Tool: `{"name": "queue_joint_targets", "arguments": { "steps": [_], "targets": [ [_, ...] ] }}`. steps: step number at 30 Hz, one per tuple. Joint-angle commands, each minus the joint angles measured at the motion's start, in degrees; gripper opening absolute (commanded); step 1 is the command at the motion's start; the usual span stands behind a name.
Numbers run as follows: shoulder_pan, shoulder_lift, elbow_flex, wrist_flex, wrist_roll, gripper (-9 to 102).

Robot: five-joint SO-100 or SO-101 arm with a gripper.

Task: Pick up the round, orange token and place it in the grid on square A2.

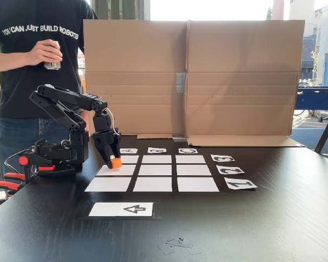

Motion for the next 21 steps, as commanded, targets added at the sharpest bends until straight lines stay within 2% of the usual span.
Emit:
{"name": "queue_joint_targets", "arguments": {
  "steps": [1, 3, 10, 17, 21],
  "targets": [
    [1.05, -0.35, -0.18, -0.62, 0.18, 33],
    [1.05, -0.35, -0.09, -0.79, 0.18, 40],
    [1.23, -0.09, -0.09, -0.79, 0.09, 53],
    [1.93, 0.35, -0.09, -0.44, -0.09, 53],
    [5.62, 2.64, 0.53, -0.35, -1.32, 53]
  ]
}}
